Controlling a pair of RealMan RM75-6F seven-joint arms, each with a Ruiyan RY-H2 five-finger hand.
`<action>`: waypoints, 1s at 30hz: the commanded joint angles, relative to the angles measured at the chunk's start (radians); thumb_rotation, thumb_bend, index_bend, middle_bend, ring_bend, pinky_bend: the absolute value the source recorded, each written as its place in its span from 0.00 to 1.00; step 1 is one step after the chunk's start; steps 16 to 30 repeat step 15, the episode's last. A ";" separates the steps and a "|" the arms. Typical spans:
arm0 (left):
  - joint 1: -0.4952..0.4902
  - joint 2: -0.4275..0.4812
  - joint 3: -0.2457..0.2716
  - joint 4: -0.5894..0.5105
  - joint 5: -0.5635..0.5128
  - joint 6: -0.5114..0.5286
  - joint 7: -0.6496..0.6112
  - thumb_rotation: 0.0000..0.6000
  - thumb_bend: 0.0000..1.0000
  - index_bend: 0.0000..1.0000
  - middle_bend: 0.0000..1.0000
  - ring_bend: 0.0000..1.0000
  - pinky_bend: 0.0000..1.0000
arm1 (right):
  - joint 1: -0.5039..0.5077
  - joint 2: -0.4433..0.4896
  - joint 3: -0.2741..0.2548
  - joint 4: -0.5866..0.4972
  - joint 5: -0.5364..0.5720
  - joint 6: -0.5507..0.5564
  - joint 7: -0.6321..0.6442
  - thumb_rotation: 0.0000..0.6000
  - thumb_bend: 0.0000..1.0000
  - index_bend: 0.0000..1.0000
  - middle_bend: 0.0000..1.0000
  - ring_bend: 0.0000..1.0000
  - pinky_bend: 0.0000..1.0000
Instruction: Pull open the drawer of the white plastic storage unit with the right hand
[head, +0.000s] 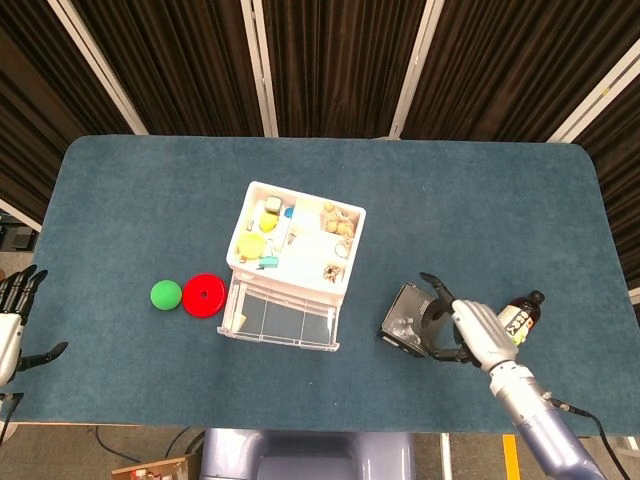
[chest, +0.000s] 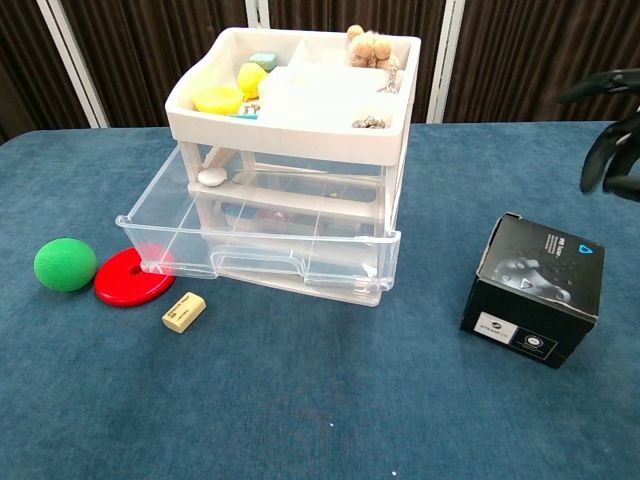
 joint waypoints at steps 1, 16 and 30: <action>0.004 0.000 0.001 0.002 0.004 0.007 0.003 1.00 0.00 0.04 0.00 0.00 0.07 | -0.110 -0.105 -0.086 0.159 -0.157 0.171 -0.183 1.00 0.36 0.00 0.01 0.00 0.25; 0.007 -0.015 -0.005 0.016 0.003 0.024 0.050 1.00 0.00 0.04 0.00 0.00 0.06 | -0.274 -0.215 -0.118 0.362 -0.238 0.340 -0.224 1.00 0.32 0.00 0.00 0.00 0.16; 0.007 -0.015 -0.005 0.016 0.003 0.024 0.050 1.00 0.00 0.04 0.00 0.00 0.06 | -0.274 -0.215 -0.118 0.362 -0.238 0.340 -0.224 1.00 0.32 0.00 0.00 0.00 0.16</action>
